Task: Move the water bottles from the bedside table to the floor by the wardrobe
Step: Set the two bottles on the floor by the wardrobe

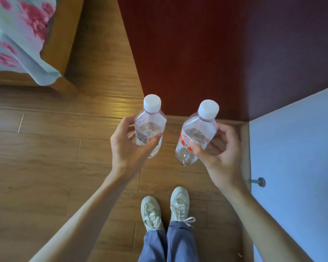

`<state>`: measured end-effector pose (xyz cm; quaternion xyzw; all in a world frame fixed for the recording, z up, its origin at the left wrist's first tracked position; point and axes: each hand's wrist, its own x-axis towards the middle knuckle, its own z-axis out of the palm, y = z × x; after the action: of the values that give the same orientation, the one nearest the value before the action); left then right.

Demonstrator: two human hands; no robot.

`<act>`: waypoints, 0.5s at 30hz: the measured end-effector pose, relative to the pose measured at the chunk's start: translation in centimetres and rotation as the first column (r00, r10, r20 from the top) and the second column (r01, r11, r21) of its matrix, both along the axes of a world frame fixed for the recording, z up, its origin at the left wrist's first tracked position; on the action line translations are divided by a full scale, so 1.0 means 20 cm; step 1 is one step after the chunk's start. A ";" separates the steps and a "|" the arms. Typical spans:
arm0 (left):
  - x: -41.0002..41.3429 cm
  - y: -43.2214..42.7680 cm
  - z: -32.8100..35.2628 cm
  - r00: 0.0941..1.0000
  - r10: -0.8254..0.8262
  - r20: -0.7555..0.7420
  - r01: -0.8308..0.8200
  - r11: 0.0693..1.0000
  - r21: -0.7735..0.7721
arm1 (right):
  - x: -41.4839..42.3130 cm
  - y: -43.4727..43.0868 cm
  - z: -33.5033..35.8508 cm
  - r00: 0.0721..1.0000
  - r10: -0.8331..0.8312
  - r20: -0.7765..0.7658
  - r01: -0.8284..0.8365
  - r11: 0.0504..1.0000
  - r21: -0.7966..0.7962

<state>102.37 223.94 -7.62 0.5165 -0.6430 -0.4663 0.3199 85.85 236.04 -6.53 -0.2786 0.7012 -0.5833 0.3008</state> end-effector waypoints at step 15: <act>-0.22 -0.04 -0.89 0.990 0.140 0.025 -0.140 0.990 0.014 | -0.18 -0.12 -0.89 0.997 -0.044 -0.070 0.049 0.996 0.080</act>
<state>98.05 223.04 -25.49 0.5682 -0.6053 -0.4416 0.3402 82.24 233.56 -24.33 -0.2694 0.7407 -0.5511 0.2741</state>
